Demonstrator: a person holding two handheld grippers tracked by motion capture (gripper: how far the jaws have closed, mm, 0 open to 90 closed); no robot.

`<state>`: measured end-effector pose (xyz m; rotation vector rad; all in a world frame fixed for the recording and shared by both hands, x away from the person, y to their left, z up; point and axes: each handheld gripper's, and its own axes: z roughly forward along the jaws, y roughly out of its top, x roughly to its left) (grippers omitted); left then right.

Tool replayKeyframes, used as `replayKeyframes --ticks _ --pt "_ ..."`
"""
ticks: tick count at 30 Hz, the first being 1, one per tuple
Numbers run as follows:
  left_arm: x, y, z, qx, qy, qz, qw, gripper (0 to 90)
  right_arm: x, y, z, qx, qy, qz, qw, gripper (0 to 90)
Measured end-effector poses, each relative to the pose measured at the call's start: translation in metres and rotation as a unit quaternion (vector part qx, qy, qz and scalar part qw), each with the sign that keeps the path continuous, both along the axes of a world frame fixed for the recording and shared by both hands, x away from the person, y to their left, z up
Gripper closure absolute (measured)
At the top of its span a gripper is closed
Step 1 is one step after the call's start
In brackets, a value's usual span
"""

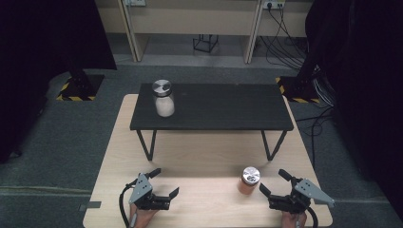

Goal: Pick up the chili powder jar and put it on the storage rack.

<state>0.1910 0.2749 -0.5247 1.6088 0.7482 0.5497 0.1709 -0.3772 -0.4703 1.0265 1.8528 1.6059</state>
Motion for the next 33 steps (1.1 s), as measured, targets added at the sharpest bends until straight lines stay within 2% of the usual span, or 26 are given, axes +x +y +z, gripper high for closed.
replayKeyframes --ticks 4,11,25,33 --pt "0.0 0.0 0.0 0.002 0.0 0.0 1.0 1.1 -0.005 0.004 0.0 -0.001 -0.002 0.01 0.9999 1.0" --pt "0.0 0.0 0.001 0.002 0.001 0.0 1.0 1.1 -0.006 0.014 0.001 -0.019 0.001 0.019 0.9996 0.9" --pt "0.0 0.0 0.001 0.002 0.001 0.0 1.0 1.1 0.0 0.018 -0.001 -0.022 0.009 0.027 0.9994 0.8" --pt "0.0 0.0 0.001 0.002 0.001 0.0 1.0 1.1 0.003 0.024 -0.003 -0.019 0.014 0.022 0.9995 0.8"
